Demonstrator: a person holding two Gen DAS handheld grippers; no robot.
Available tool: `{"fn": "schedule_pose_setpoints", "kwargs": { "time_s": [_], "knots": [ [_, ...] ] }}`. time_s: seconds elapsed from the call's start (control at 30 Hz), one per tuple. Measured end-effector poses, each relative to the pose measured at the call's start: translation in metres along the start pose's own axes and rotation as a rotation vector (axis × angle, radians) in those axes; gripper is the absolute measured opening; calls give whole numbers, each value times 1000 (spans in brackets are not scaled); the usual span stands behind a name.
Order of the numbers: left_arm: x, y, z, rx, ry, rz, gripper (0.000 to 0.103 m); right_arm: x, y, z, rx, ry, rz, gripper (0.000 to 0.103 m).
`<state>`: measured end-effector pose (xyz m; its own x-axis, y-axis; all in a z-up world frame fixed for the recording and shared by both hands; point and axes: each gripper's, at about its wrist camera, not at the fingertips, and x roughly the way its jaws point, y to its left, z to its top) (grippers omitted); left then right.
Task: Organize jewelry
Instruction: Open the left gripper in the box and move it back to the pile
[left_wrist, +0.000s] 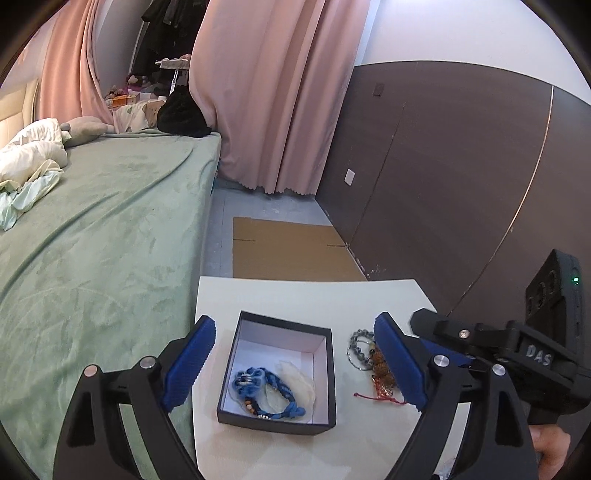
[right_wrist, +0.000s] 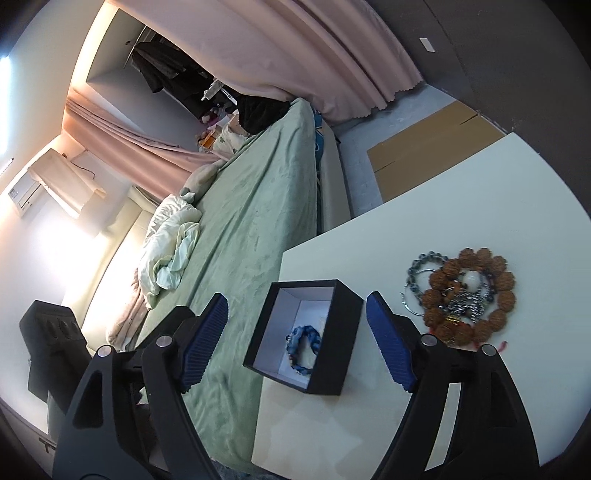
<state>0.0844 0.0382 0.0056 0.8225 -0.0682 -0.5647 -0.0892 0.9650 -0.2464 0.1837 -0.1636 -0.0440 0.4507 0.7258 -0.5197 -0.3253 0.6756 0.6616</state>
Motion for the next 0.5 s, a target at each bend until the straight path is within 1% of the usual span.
{"fn": "schedule_pose_setpoints", "kwargs": {
  "time_s": [0.23, 0.5],
  "knots": [
    [6, -14, -10, 23, 20, 6, 85, -25, -20, 0, 12, -11, -66, 78],
    [15, -45, -24, 65, 44, -19, 85, -50, -55, -3, 88, -3, -117, 78]
  ]
}}
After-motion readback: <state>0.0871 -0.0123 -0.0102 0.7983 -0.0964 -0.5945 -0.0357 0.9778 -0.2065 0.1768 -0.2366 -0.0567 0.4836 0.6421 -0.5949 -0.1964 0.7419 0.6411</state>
